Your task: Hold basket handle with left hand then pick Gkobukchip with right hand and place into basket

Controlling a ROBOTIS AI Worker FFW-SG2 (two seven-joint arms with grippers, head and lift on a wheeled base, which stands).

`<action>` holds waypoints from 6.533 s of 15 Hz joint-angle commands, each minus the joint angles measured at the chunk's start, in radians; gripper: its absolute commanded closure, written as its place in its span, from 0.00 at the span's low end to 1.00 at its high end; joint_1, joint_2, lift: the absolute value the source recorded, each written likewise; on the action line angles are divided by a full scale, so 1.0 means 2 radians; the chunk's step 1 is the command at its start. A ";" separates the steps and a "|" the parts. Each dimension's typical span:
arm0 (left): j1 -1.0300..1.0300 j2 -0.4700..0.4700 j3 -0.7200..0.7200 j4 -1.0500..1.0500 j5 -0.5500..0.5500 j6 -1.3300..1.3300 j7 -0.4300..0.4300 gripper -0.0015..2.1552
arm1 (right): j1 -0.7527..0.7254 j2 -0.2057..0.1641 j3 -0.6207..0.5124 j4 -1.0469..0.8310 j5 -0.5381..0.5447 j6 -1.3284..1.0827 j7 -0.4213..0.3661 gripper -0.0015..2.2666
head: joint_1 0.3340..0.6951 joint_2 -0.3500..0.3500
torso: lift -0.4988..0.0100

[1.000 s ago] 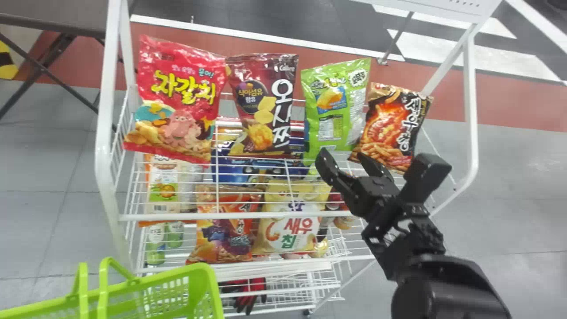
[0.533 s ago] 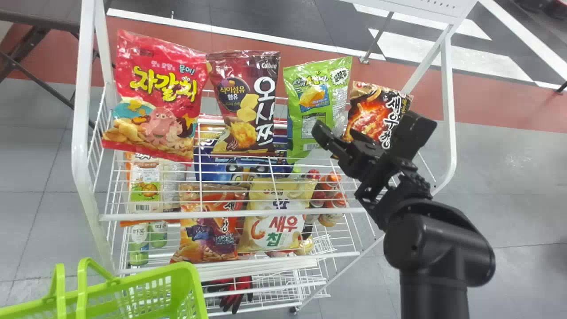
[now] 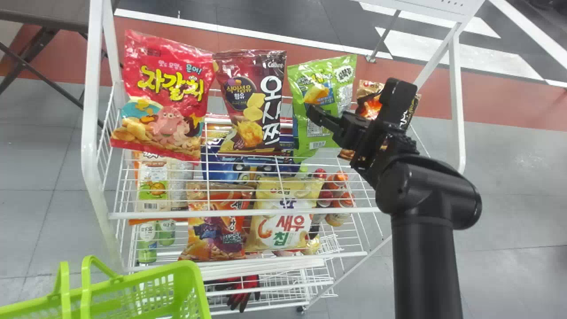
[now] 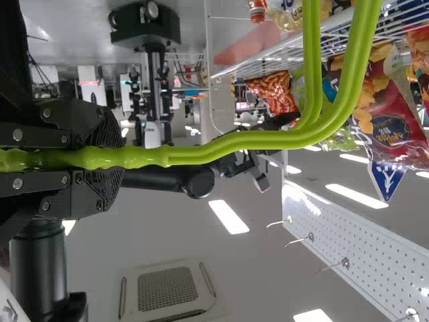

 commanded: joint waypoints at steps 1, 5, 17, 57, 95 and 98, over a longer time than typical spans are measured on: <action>0.000 0.000 0.002 0.001 0.001 -0.001 0.000 1.00 | -0.015 -0.001 0.014 0.019 0.015 -0.004 0.003 0.11 | 1.00 0.08 | 0.98; -0.002 0.001 0.003 0.004 0.001 -0.001 -0.001 1.00 | -0.014 0.000 0.022 0.024 0.022 -0.003 0.004 0.60 | 1.00 0.12 | 0.98; -0.002 0.001 0.003 0.004 0.003 0.001 -0.003 1.00 | 0.064 0.003 0.013 -0.162 0.024 0.082 -0.053 0.99 | 1.00 0.06 | 0.98; -0.008 0.002 0.003 0.006 0.012 0.007 -0.002 1.00 | 0.254 0.006 0.181 -0.356 -0.142 0.445 0.014 0.03 | 1.00 0.88 | 0.98; -0.006 -0.007 -0.003 0.021 0.012 0.004 0.002 1.00 | 0.412 0.029 0.078 -0.145 -0.049 -0.424 0.051 0.04 | 1.00 0.19 | 0.98; -0.006 -0.007 -0.002 0.021 0.012 0.004 0.003 1.00 | 0.410 0.029 0.078 -0.142 -0.049 -0.421 0.051 0.04 | 1.00 0.18 | 0.98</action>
